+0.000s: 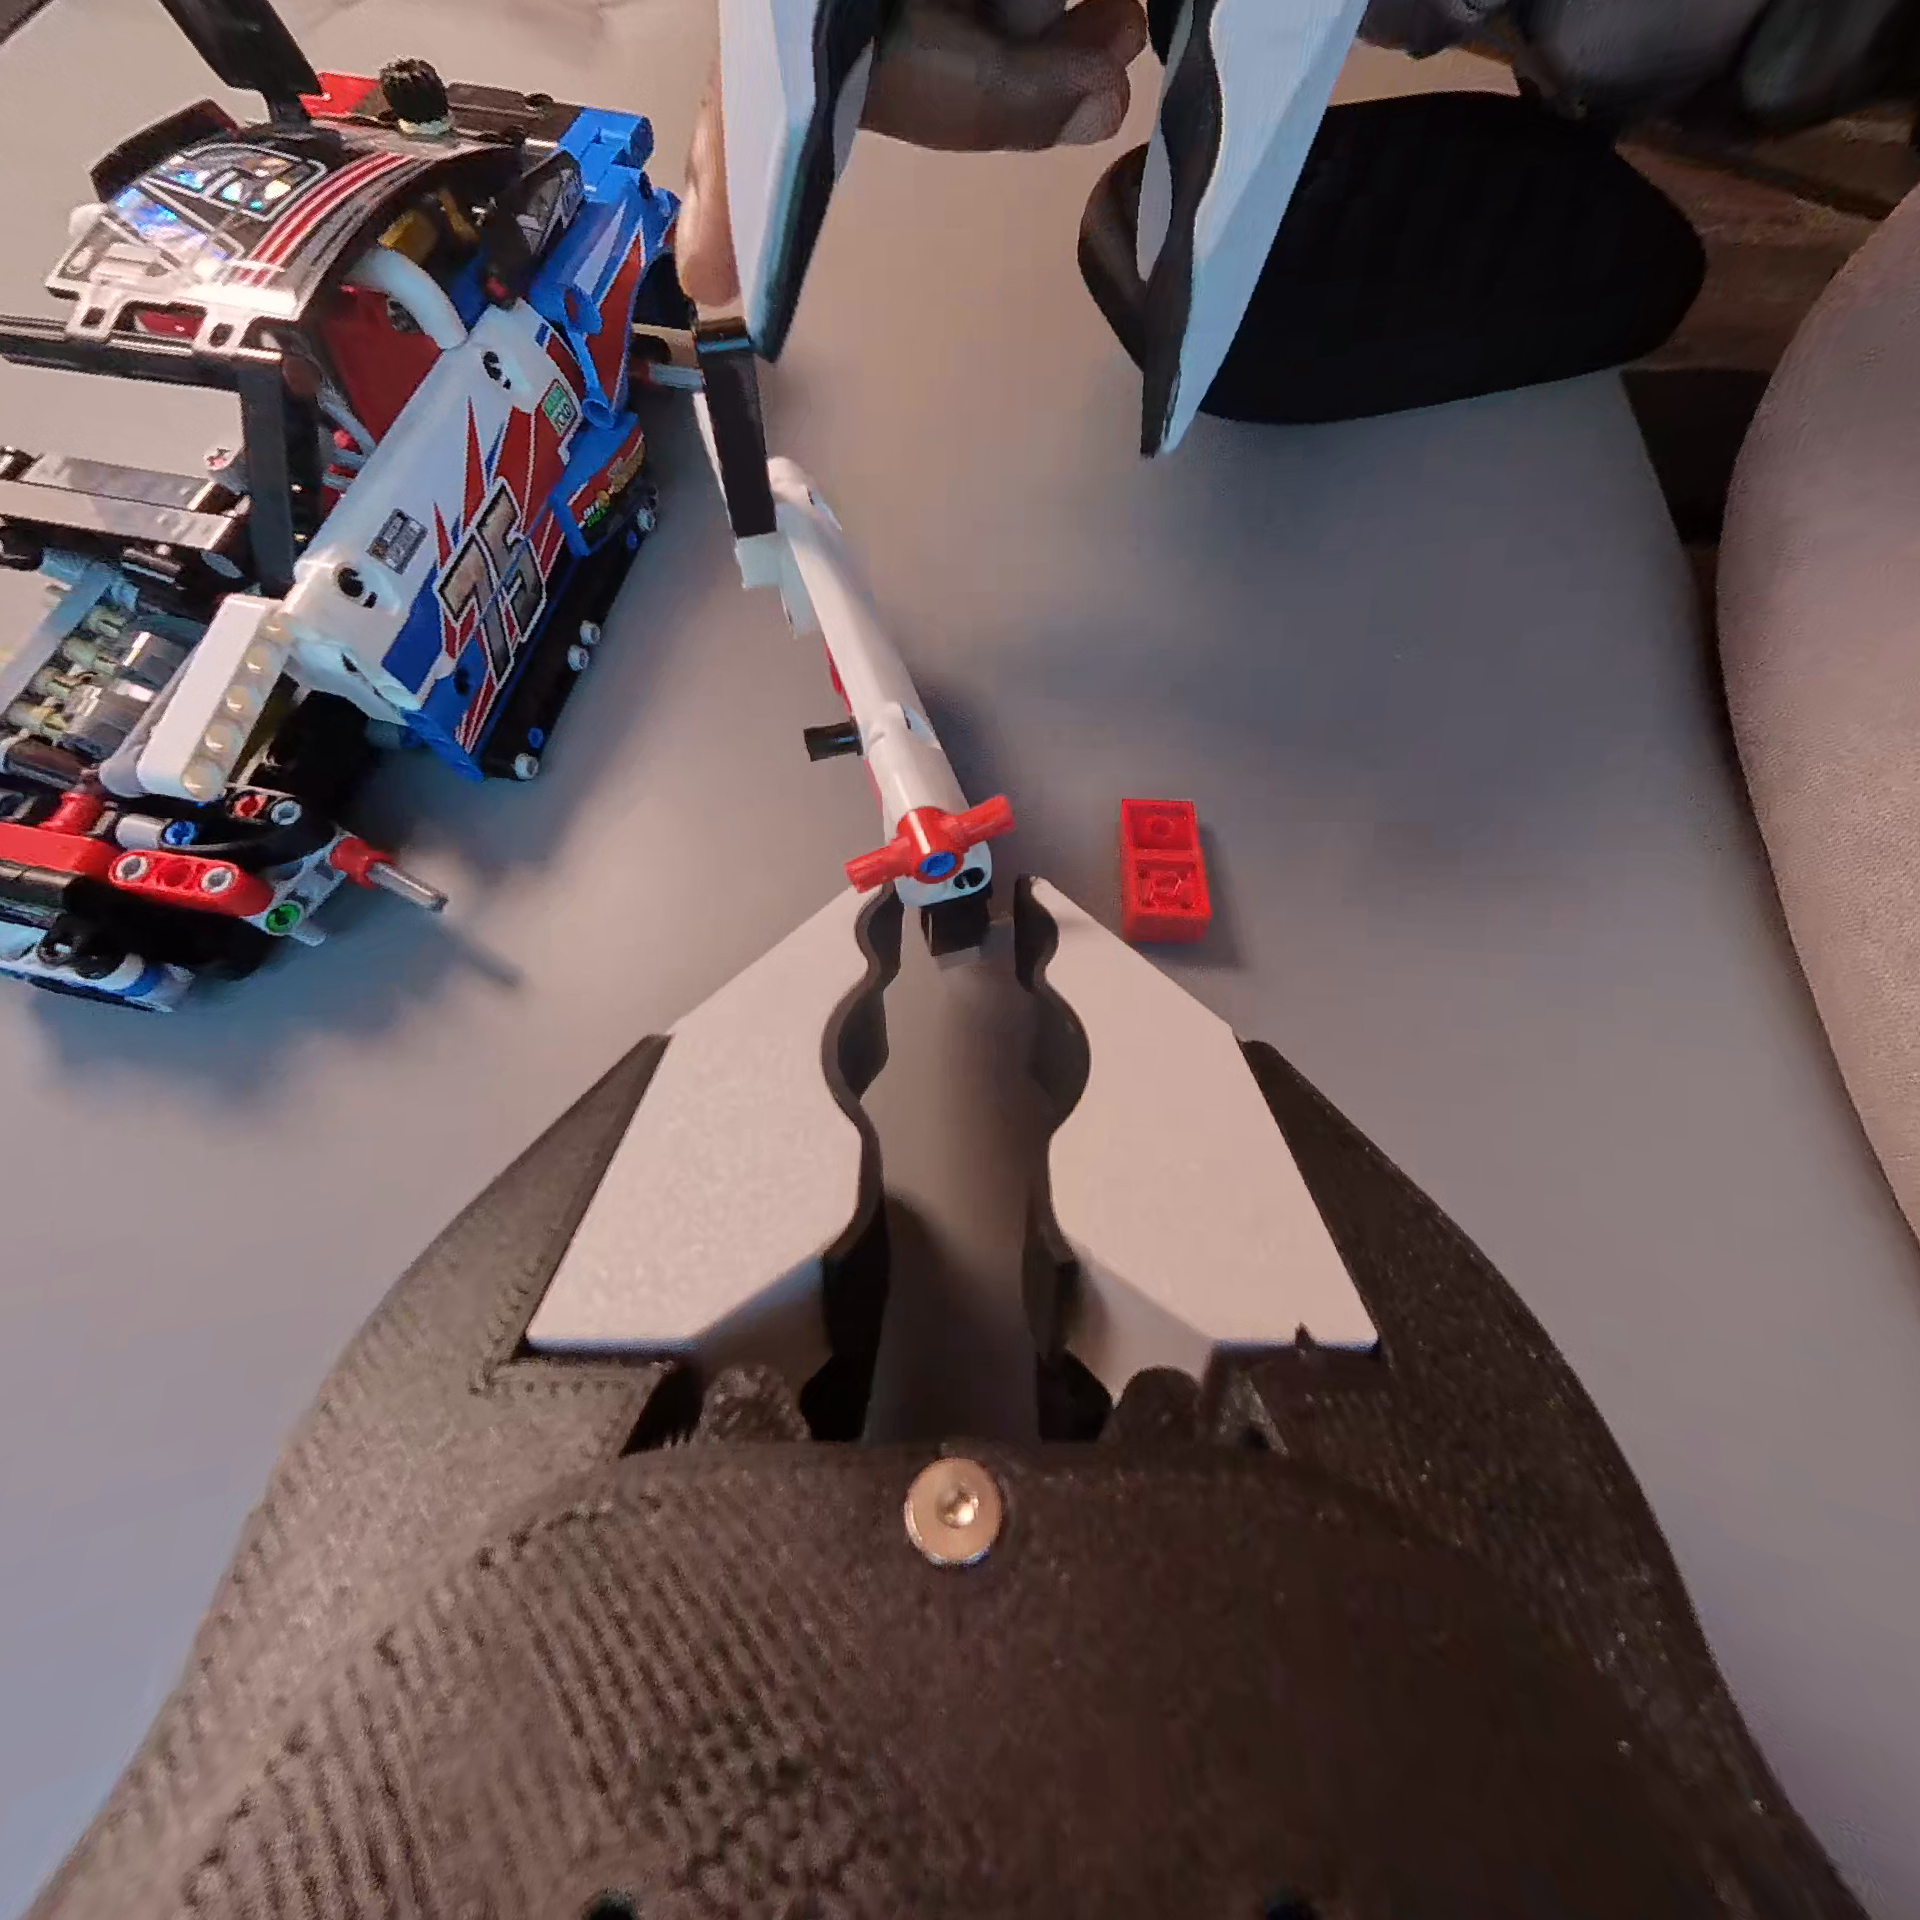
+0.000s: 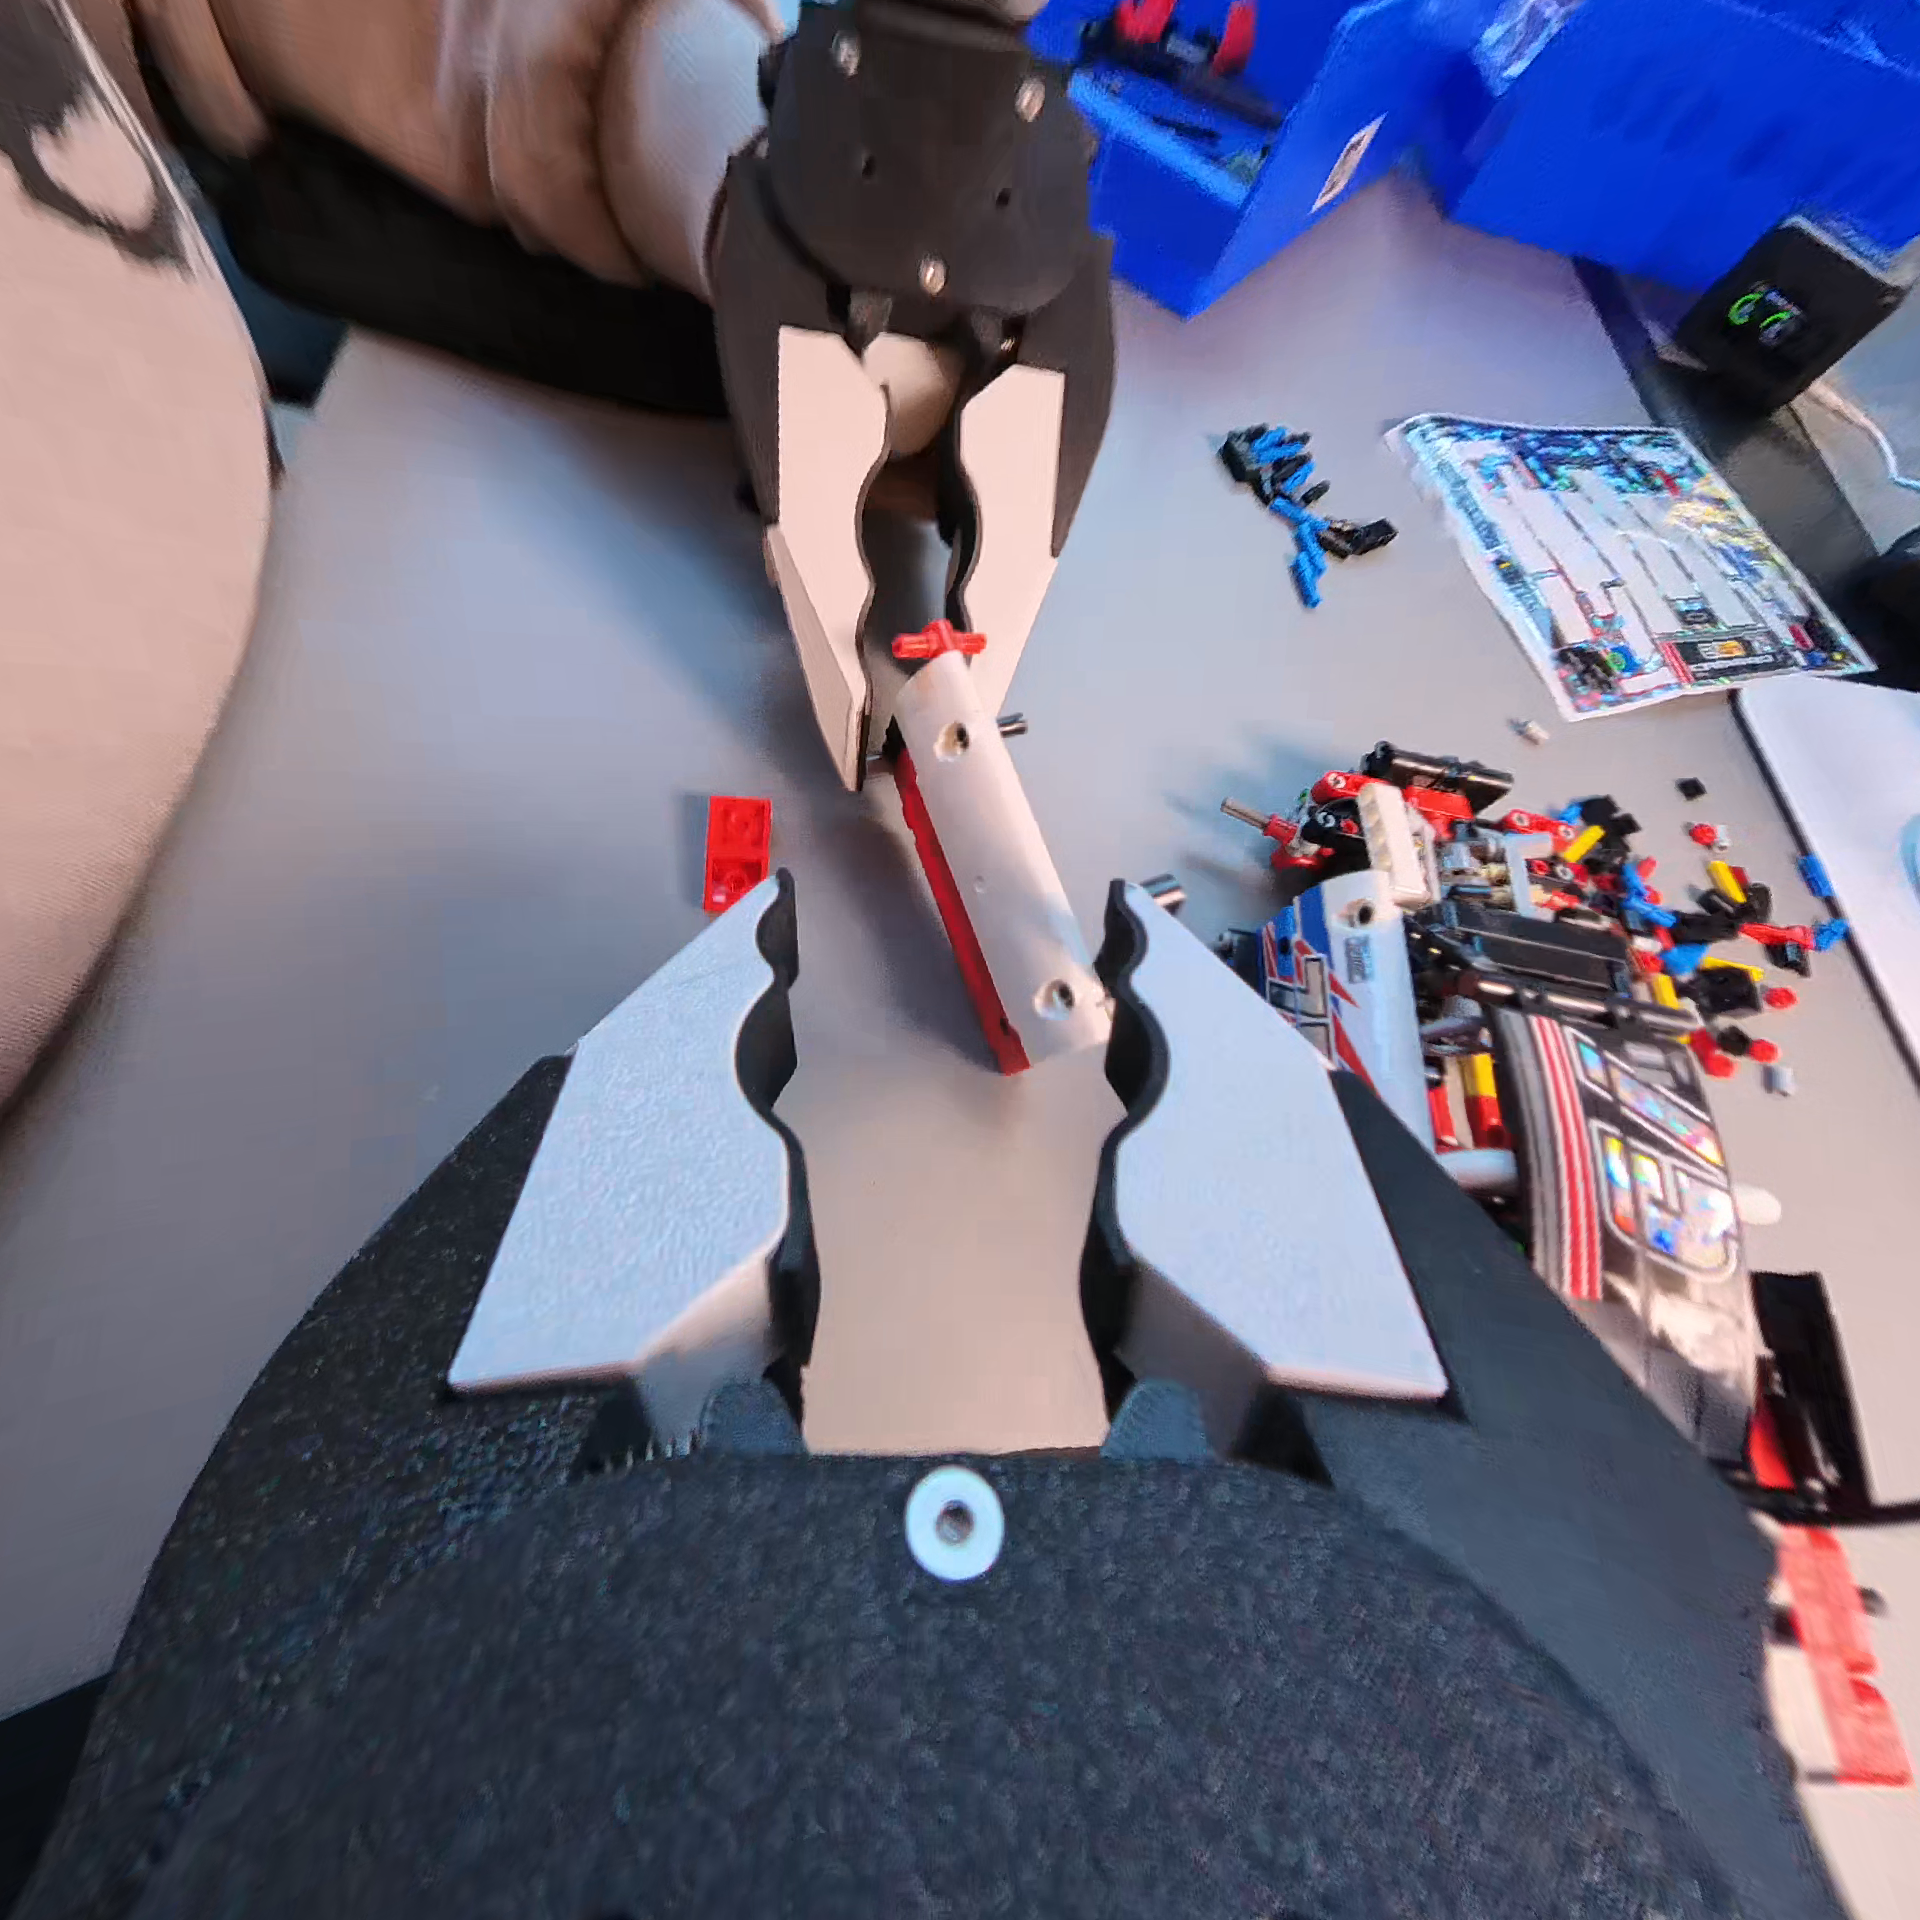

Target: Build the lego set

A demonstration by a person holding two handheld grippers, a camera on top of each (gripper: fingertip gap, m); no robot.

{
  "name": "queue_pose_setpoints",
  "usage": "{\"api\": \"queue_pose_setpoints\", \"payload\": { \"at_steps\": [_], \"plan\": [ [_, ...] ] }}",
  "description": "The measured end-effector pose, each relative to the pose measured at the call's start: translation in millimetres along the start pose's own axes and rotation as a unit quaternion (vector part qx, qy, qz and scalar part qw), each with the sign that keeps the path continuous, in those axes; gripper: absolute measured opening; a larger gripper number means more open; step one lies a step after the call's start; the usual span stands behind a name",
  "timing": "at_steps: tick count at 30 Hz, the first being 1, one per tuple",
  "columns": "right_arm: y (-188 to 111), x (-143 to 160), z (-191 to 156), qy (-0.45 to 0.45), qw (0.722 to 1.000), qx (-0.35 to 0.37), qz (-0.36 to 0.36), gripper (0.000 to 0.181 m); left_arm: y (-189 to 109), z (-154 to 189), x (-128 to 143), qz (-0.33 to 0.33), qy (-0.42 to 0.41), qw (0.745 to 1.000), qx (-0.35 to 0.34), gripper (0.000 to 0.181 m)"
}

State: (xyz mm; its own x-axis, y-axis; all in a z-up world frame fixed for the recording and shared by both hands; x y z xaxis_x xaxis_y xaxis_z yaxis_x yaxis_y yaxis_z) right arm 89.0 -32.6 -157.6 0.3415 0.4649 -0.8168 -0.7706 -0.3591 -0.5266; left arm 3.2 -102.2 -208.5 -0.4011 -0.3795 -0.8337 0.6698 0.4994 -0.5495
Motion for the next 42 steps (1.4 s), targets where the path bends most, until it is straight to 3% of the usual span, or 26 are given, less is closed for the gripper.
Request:
{"api": "queue_pose_setpoints", "payload": {
  "at_steps": [3, 5, 7, 9, 10, 15, 17, 19, 24, 29, 32, 37, 42],
  "plan": [
    [-7.8, 11.1, 10.3, 0.053, 0.999, -0.006, 0.002, 0.070, -4.7, 3.9, 2.8, 0.002, 0.005, 1.000, 0.023, 0.014],
    [5.0, 29.3, 11.5, 0.061, 0.998, -0.013, -0.021, 0.069, -3.2, 8.1, 3.5, -0.004, 0.018, 0.999, 0.039, 0.013],
    [23.3, 36.2, 3.0, 0.061, 0.997, -0.046, -0.031, 0.062, -0.7, 9.7, 3.3, -0.010, 0.028, 0.998, 0.054, 0.014],
    [33.6, 34.8, -1.4, 0.026, 0.997, -0.057, -0.035, 0.030, -1.2, 12.9, 3.0, -0.009, 0.027, 0.996, 0.086, 0.014],
    [33.6, 33.6, -3.4, 0.018, 0.997, -0.071, -0.040, 0.024, -2.3, 8.0, 3.5, -0.008, 0.016, 0.997, 0.075, 0.014],
    [18.1, 35.6, -0.1, 0.079, 0.993, -0.072, -0.050, 0.022, -19.3, 1.6, -4.3, 0.020, -0.018, 0.999, 0.020, 0.041],
    [6.1, 42.9, 1.8, 0.077, 0.994, -0.048, -0.060, 0.022, -21.9, 9.5, 1.6, -0.009, 0.009, 1.000, -0.004, 0.039],
    [-3.6, 43.9, 3.0, 0.100, 0.993, -0.033, -0.043, 0.022, -15.7, 24.0, 9.5, -0.033, 0.002, 0.999, 0.013, 0.039],
    [-2.8, 45.4, -2.8, 0.087, 0.995, -0.021, -0.037, 0.022, 7.7, 45.8, 11.4, -0.070, 0.018, 0.997, 0.015, 0.037],
    [3.3, 45.4, -6.2, 0.083, 0.996, -0.032, -0.029, 0.022, 13.7, 37.5, 7.5, -0.085, 0.018, 0.996, -0.010, 0.014],
    [5.4, 45.0, -11.4, 0.078, 0.996, -0.040, -0.024, 0.022, 12.7, 32.8, 4.6, -0.077, -0.022, 0.997, 0.001, 0.013],
    [6.8, 44.7, -15.3, 0.080, 0.996, -0.046, -0.019, 0.022, 0.5, 20.2, -2.3, -0.003, -0.200, 0.977, 0.076, 0.004],
    [7.2, 43.8, -14.8, 0.080, 0.996, -0.041, -0.021, 0.021, 0.0, 13.4, 4.0, 0.000, -0.263, 0.961, 0.084, 0.000]
  ]
}}
Point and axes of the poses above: each gripper's, where its closed fingertips meet, y out along the fingers, x out of its underside, z = x × y across the jaws, the point moved 4 cm from there along -y, back along the fingers, and after that the axes turned 4 degrees about x, right-handed, at the moved point
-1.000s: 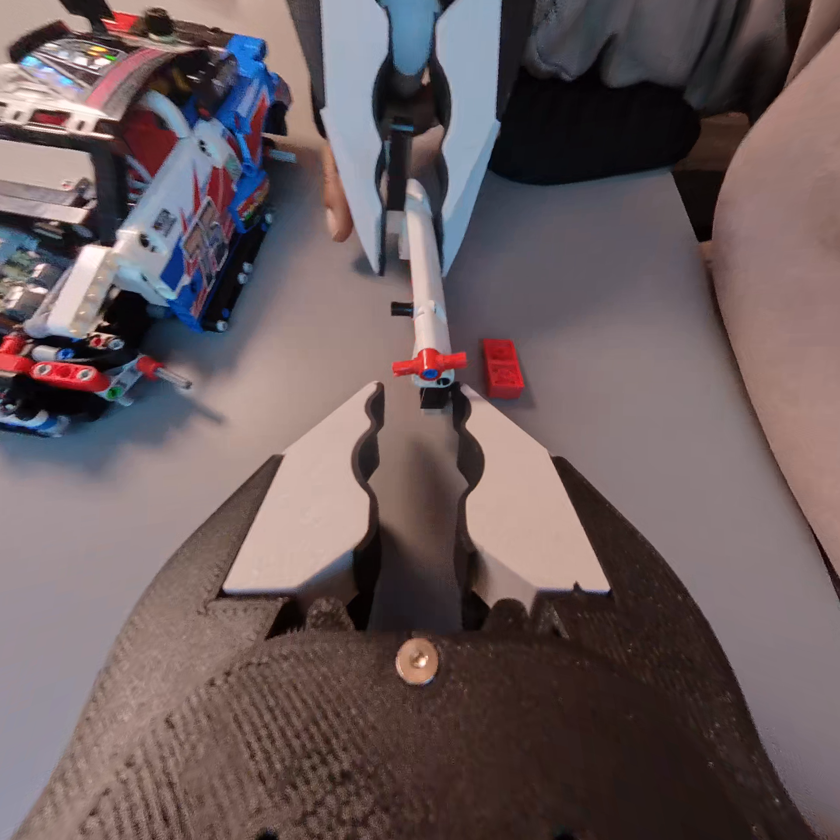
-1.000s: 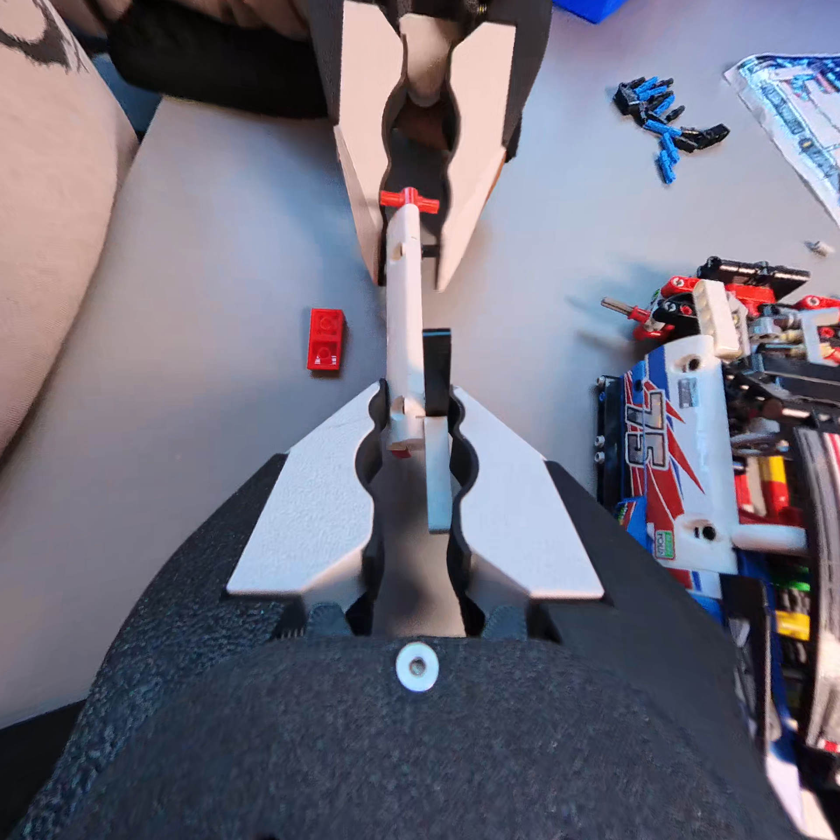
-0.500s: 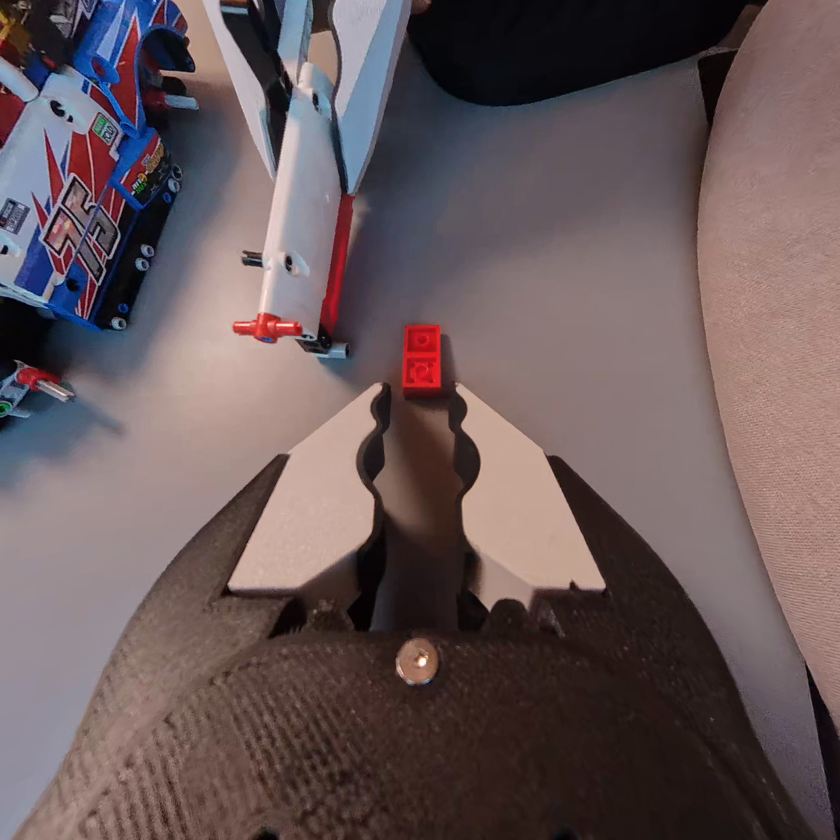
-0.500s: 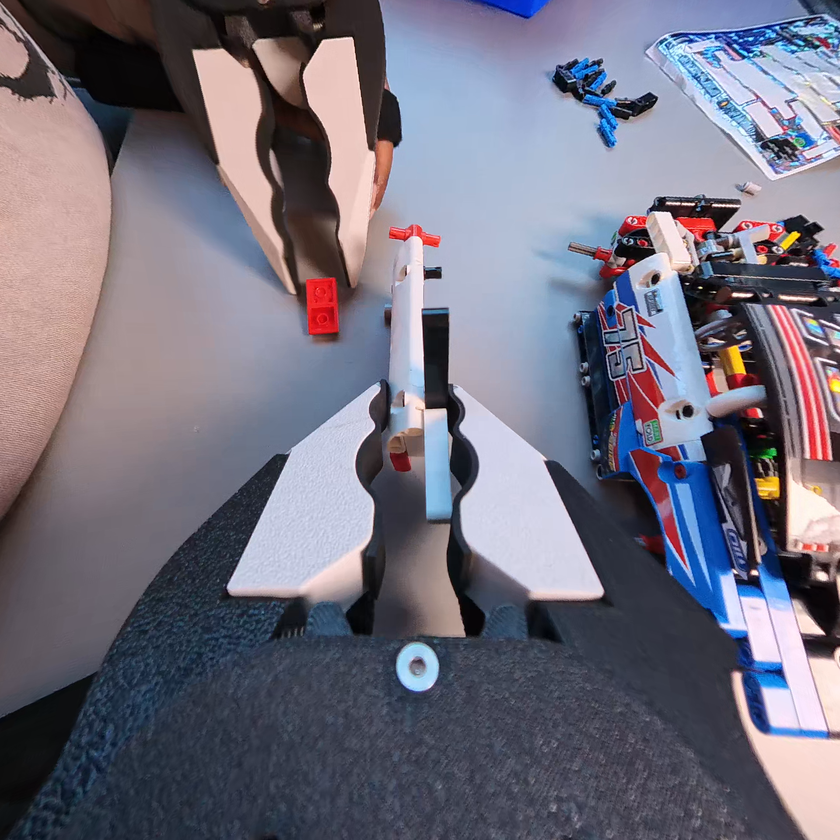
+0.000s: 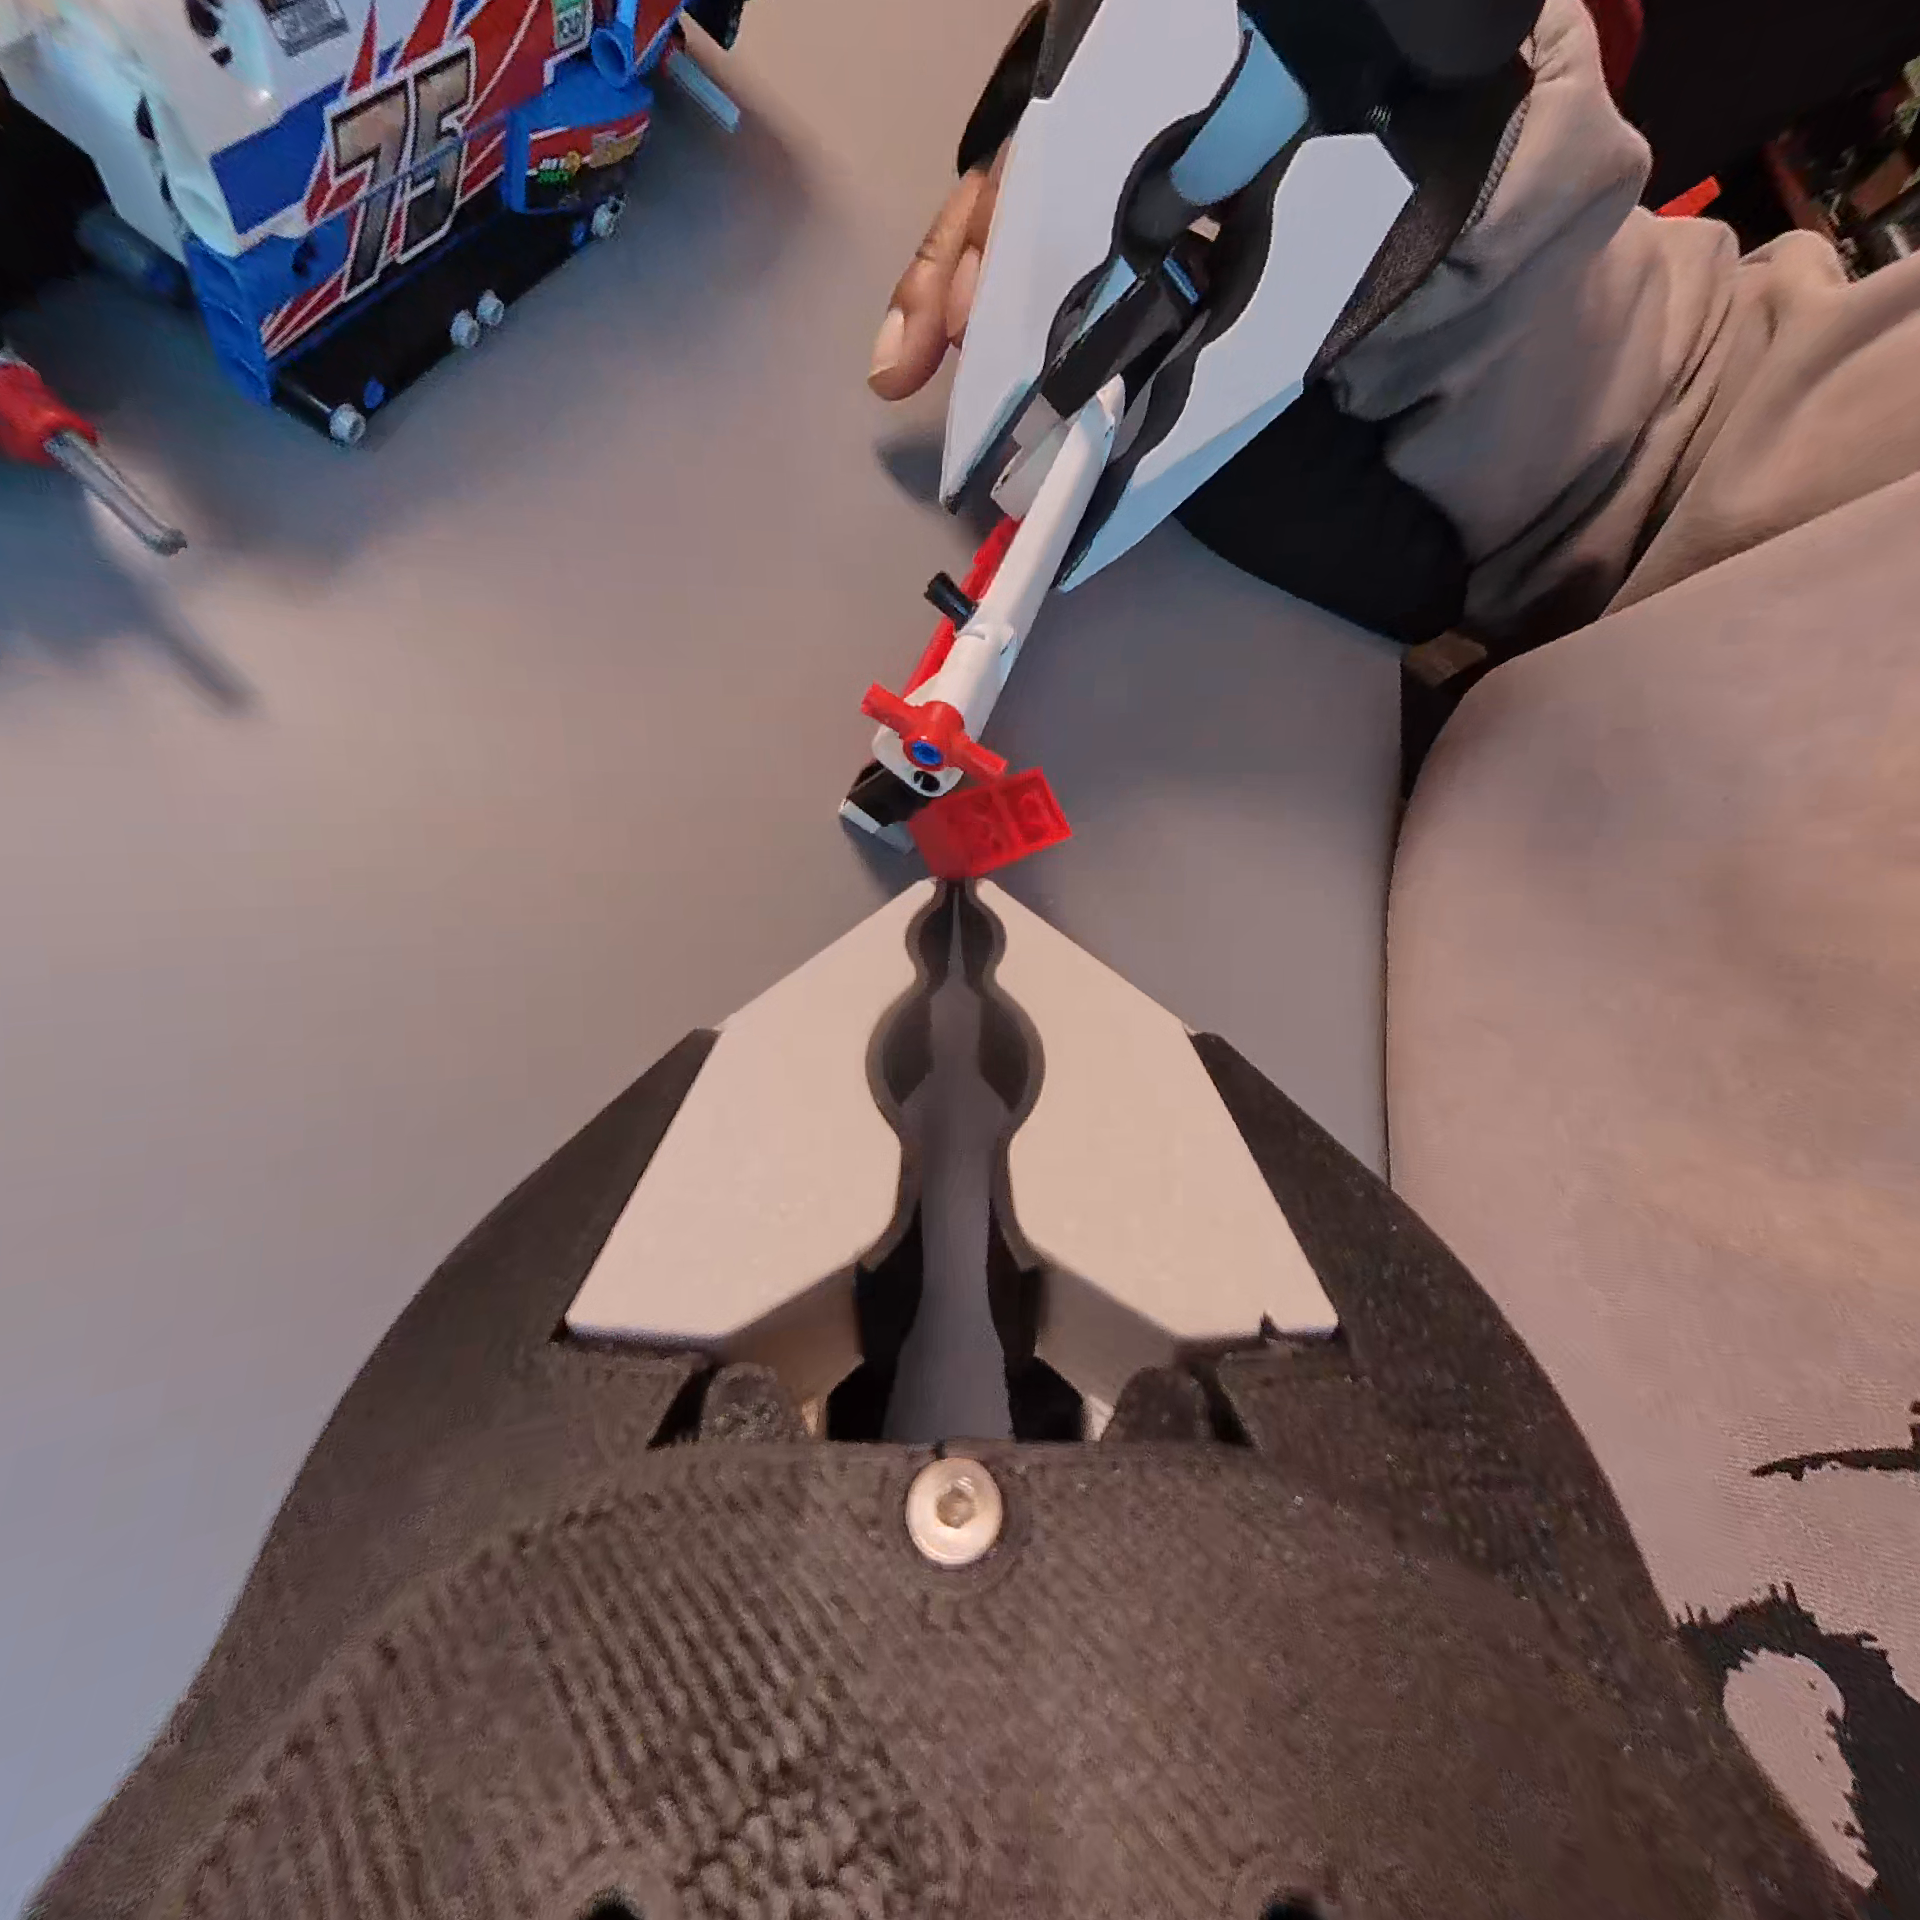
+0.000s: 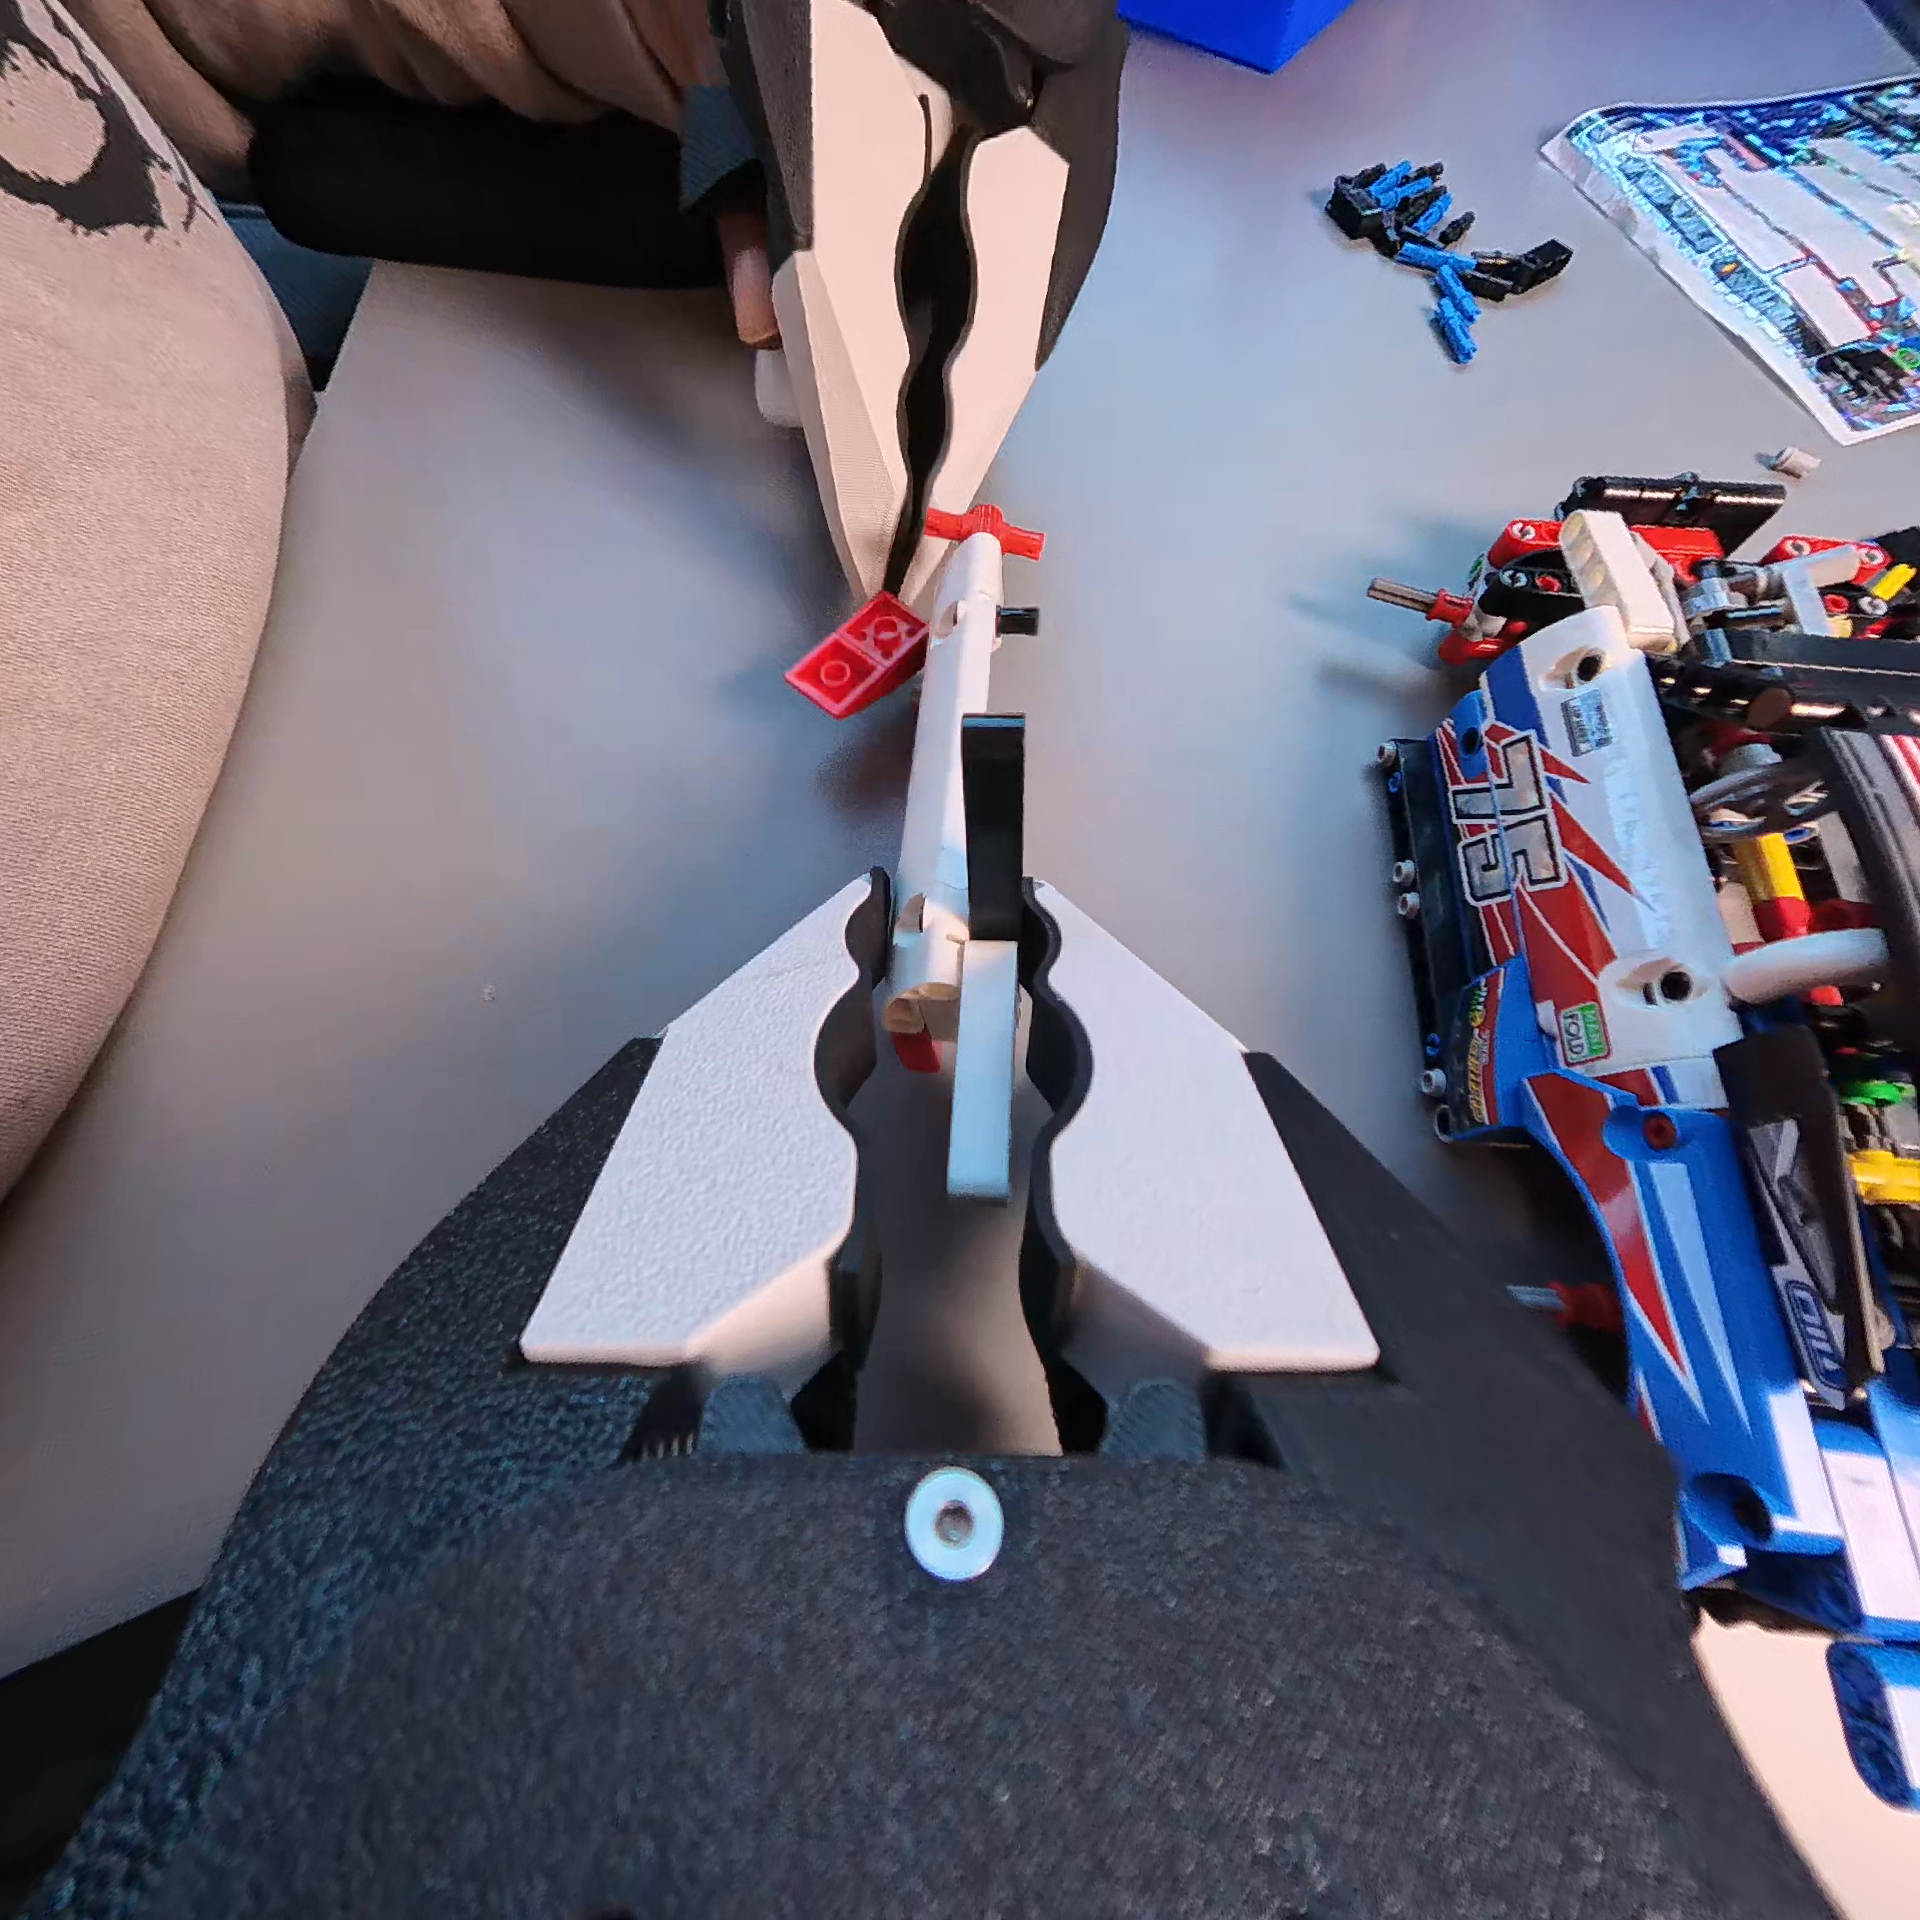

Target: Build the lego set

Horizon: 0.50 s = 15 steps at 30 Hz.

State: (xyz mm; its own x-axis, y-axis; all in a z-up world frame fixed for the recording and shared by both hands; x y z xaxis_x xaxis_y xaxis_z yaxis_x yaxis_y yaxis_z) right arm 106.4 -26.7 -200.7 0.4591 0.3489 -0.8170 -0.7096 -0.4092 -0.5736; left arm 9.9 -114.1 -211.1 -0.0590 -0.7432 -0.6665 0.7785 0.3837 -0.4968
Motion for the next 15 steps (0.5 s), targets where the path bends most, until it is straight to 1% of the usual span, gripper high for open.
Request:
{"api": "queue_pose_setpoints", "payload": {
  "at_steps": [1, 3, 6, 10, 11, 13, 15],
  "plan": [
    [-0.1, 0.6, 0.9, 0.000, 1.000, 0.004, -0.004, 0.021, -0.3, -1.1, -0.9, 0.004, 0.002, 1.000, -0.008, 0.000],
    [0.2, 2.1, 1.3, -0.001, 1.000, 0.006, -0.010, 0.021, -1.3, -1.4, -2.0, 0.007, 0.026, 0.999, -0.025, 0.007],
    [1.6, 2.5, 0.3, -0.001, 1.000, 0.006, -0.013, 0.021, -3.9, -3.5, 0.7, -0.009, 0.096, 0.993, -0.067, 0.012],
    [1.5, 2.6, 4.3, -0.001, 1.000, 0.020, -0.020, 0.021, -4.6, -1.7, 8.7, -0.043, 0.207, 0.972, -0.104, 0.019],
    [1.4, 2.7, 4.4, 0.000, 1.000, 0.016, -0.021, 0.021, -3.5, -1.6, 10.3, -0.050, 0.230, 0.966, -0.109, 0.025],
    [1.8, 2.8, 6.1, 0.011, 0.999, 0.004, -0.031, 0.021, 0.5, 0.4, 12.0, -0.064, 0.258, 0.959, -0.100, 0.035],
    [3.2, 2.4, 11.6, 0.030, 0.998, -0.004, -0.046, 0.021, 5.0, 2.9, 10.9, -0.067, 0.275, 0.956, -0.080, 0.038]
  ]
}}
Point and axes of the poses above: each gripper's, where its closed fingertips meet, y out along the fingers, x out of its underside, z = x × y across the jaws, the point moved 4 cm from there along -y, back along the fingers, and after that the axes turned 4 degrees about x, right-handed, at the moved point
